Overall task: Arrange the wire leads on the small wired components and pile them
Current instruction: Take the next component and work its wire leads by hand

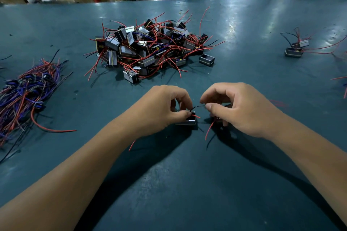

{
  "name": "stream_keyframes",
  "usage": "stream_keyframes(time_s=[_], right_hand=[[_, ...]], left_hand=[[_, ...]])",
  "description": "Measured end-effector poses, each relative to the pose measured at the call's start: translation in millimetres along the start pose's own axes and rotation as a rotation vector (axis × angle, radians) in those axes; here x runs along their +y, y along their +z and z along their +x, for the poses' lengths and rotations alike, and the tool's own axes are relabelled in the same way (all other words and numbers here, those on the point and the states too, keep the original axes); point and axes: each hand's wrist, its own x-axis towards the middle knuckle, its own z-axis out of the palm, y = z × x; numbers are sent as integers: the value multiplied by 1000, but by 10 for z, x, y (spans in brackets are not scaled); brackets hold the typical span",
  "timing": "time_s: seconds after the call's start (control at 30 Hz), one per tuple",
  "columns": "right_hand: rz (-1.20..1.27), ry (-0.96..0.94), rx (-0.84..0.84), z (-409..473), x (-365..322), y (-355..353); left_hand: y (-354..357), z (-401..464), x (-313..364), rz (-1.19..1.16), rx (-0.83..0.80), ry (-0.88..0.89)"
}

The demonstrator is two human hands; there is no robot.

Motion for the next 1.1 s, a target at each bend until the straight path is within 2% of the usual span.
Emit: stream_keyframes(time_s=[0.1, 0.23, 0.4, 0.67, 0.87, 1.1], right_hand=[[-10, -51, -23, -23, -21, -106], [-180, -173, -92, -47, -36, -255], [-317, -214, -153, -55, 5, -296], [-458, -259, -137, 8, 89, -163], [-503, -385, -74, -2, 56, -71], [-614, -408, -134, -42, 42, -61]], left_hand=[[-26, -17, 11, 18, 30, 58], [-18, -32, 41, 13, 19, 117], [73, 1, 54, 74, 20, 163], [187, 70, 87, 155, 48, 97], [163, 81, 87, 215, 27, 88], [115, 65, 62, 180, 35, 86]])
